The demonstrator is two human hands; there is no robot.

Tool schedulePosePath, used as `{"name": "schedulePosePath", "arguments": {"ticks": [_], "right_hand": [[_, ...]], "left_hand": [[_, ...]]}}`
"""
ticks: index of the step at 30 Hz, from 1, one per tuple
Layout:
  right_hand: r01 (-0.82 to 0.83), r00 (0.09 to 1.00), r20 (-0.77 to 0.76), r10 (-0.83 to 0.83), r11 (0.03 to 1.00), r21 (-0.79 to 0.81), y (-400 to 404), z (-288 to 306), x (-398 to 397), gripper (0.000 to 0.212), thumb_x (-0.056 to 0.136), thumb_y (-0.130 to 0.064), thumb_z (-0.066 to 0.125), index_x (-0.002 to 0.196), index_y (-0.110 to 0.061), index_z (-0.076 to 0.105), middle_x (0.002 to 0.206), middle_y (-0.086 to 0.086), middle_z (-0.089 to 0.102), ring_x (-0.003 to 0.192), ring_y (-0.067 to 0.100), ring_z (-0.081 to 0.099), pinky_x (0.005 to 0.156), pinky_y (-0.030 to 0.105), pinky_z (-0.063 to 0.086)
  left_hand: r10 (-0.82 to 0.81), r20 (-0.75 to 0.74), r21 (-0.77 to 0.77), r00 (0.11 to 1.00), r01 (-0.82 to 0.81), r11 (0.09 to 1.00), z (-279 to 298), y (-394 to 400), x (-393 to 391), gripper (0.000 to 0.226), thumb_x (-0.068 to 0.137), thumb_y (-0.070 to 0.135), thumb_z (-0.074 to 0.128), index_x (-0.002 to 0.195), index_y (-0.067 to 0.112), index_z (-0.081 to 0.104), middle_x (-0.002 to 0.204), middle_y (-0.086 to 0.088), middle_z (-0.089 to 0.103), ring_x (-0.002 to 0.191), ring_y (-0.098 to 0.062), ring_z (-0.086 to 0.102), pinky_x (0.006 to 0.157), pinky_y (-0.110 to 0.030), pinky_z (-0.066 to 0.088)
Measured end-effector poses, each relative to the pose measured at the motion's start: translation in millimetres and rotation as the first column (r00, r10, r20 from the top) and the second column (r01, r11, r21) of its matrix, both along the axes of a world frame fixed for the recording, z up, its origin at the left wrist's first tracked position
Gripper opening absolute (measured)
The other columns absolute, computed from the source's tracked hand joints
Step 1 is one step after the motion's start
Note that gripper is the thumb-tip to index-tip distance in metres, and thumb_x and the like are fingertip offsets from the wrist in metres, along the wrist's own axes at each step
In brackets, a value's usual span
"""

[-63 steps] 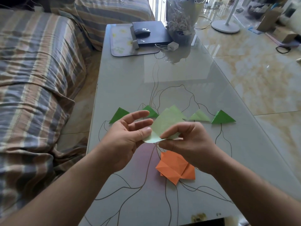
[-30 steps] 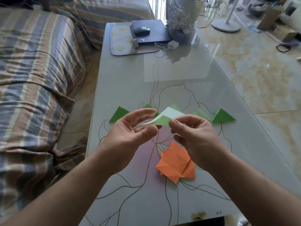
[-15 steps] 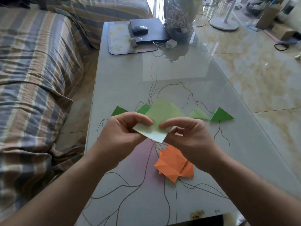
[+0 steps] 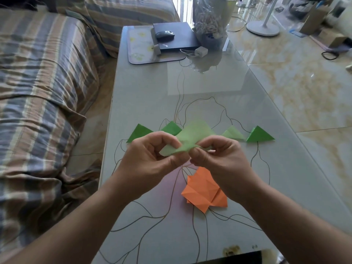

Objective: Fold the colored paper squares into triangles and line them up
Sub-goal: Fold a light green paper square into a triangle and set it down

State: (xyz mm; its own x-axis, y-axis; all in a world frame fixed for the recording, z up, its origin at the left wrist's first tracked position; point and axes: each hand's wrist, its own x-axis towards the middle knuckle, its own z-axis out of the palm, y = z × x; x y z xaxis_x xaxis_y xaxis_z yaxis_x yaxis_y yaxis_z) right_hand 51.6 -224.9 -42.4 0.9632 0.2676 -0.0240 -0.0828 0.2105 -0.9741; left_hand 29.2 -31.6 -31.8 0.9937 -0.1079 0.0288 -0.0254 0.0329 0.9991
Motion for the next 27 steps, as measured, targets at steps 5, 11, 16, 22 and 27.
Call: {"name": "schedulePosePath", "arguments": {"ticks": [5,11,16,22,27], "right_hand": [[0.103,0.995,0.022,-0.102,0.994,-0.038,3,0,0,0.012,0.074,-0.017,0.080,0.076,-0.008,0.072,0.069,0.003,0.071,0.069,0.018,0.067,0.072,0.034,0.057],[0.201,0.979,0.064,-0.194,0.969,-0.143,7,-1,-1,0.019,0.080,-0.029,0.081,0.074,-0.012,0.076,0.075,0.023,0.070,0.070,0.040,0.064,0.073,0.059,0.056],[0.237,0.971,0.048,-0.233,0.961,-0.143,13,0,-2,0.027,0.086,-0.022,0.081,0.069,-0.006,0.068,0.070,0.032,0.060,0.066,0.032,0.056,0.066,0.046,0.048],[0.188,0.977,-0.073,-0.198,0.974,-0.124,15,-8,-4,0.024,0.087,-0.016,0.082,0.070,-0.011,0.066,0.066,0.012,0.060,0.068,0.029,0.053,0.069,0.046,0.046],[0.225,0.974,0.032,-0.224,0.942,-0.248,4,-1,6,0.026,0.085,-0.011,0.084,0.102,-0.024,0.068,0.095,-0.001,0.069,0.074,0.017,0.060,0.069,0.037,0.053]], "left_hand": [[0.165,-0.077,-0.103,0.983,-0.172,0.980,-4,-9,1,0.026,0.076,0.019,0.081,0.091,0.001,0.069,0.088,-0.014,0.075,0.084,-0.028,0.073,0.083,-0.037,0.062],[0.172,-0.176,-0.205,0.969,-0.207,0.957,-5,-14,4,0.025,0.071,0.018,0.084,0.092,0.016,0.071,0.095,-0.012,0.077,0.092,-0.028,0.075,0.085,-0.036,0.061],[0.136,-0.211,-0.250,0.968,-0.188,0.950,-2,-18,1,0.037,0.078,0.012,0.076,0.113,0.008,0.065,0.106,-0.015,0.078,0.105,-0.030,0.075,0.090,-0.035,0.060],[0.225,-0.078,-0.107,0.971,-0.232,0.967,-1,-17,-3,0.024,0.080,0.019,0.076,0.102,0.008,0.074,0.095,-0.011,0.079,0.093,-0.029,0.076,0.082,-0.037,0.063],[0.231,-0.029,-0.004,0.973,-0.231,0.973,-5,-14,0,0.016,0.087,0.006,0.076,0.102,0.012,0.075,0.091,-0.005,0.080,0.084,-0.018,0.077,0.077,-0.026,0.060]]}}
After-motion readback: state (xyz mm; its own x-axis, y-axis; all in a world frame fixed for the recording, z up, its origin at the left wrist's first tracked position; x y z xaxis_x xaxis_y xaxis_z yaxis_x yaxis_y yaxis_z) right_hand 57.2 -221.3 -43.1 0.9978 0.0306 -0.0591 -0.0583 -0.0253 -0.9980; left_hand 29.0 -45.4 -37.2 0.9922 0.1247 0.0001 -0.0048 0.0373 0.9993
